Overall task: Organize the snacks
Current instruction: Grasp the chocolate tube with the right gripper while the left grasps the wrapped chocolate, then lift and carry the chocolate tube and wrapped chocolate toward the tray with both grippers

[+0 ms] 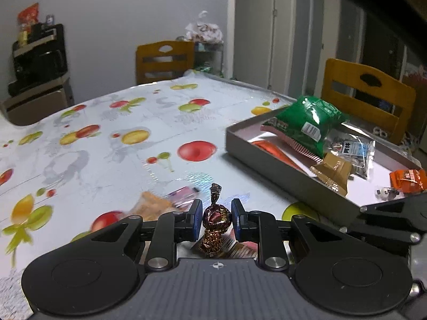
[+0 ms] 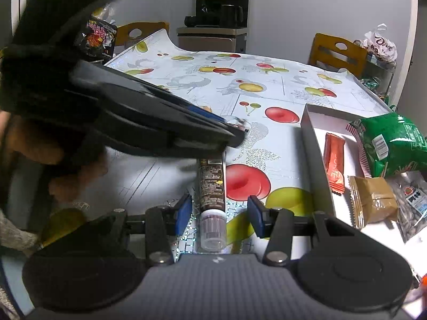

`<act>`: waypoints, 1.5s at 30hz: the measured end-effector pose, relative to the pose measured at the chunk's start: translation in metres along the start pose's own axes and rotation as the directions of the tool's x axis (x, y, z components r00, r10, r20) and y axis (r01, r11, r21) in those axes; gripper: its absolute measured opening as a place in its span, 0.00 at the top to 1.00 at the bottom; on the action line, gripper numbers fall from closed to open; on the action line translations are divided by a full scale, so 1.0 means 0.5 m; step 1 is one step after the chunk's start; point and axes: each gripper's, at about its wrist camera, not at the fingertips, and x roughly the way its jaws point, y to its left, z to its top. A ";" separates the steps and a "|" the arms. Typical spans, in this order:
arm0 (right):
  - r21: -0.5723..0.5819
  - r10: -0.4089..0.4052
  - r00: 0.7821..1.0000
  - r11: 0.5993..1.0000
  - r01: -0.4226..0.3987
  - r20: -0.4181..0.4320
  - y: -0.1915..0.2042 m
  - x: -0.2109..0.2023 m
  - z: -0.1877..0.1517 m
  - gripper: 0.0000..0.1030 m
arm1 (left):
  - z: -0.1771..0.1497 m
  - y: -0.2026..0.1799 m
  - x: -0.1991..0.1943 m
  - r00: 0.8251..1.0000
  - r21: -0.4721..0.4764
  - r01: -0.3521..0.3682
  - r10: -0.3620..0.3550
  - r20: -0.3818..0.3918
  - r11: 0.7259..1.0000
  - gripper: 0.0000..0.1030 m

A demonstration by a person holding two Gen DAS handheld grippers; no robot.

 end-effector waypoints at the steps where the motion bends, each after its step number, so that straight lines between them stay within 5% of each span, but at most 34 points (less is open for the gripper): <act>1: -0.002 -0.003 1.000 1.000 0.003 0.001 0.002 0.000 0.000 0.55 | -0.003 0.005 -0.010 1.000 -0.006 -0.008 0.008 0.002 1.000 0.76; 20: -0.025 -0.046 0.999 0.999 0.046 0.003 0.027 0.053 0.029 0.56 | -0.036 0.046 -0.106 0.998 -0.039 -0.039 0.041 0.053 0.998 0.76; 25: 0.013 -0.028 1.000 1.000 0.028 0.015 0.017 0.052 0.026 0.74 | -0.038 0.046 -0.107 0.998 -0.046 -0.038 0.040 0.057 0.998 0.76; 29: 0.009 -0.028 0.999 1.000 0.028 0.023 0.019 0.051 0.024 0.77 | -0.038 0.044 -0.107 0.998 -0.050 -0.037 0.039 0.058 0.998 0.76; 45: 0.036 0.000 0.994 0.999 -0.004 0.108 0.015 -0.044 0.015 0.77 | -0.040 0.035 -0.118 0.997 -0.061 -0.031 0.035 0.071 0.998 0.76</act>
